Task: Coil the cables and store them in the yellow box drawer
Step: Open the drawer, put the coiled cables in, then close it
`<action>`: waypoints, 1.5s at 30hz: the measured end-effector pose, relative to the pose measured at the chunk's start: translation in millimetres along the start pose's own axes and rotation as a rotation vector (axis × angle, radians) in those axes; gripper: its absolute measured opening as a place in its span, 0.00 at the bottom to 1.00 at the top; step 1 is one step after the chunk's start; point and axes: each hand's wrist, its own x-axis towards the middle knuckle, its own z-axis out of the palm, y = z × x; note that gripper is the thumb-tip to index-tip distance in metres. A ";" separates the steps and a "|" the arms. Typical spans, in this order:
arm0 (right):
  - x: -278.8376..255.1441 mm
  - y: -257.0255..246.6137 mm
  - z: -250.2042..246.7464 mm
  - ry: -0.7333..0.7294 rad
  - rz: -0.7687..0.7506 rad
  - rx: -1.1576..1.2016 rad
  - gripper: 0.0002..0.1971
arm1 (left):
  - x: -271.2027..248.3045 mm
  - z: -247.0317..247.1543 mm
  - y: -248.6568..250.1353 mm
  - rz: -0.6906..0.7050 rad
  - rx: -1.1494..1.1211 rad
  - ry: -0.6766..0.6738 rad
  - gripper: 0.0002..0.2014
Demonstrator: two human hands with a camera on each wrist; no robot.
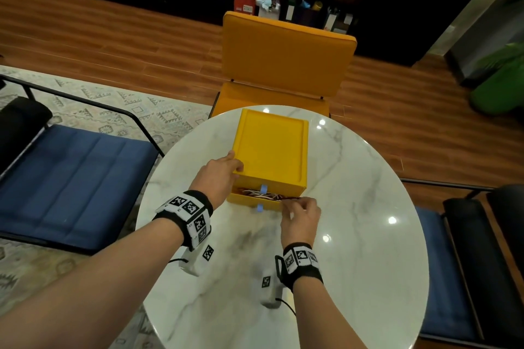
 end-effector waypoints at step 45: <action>-1.2 5.5 -4.3 -0.049 0.335 0.258 0.19 | -13.0 -8.0 14.5 -0.090 0.031 -0.022 0.09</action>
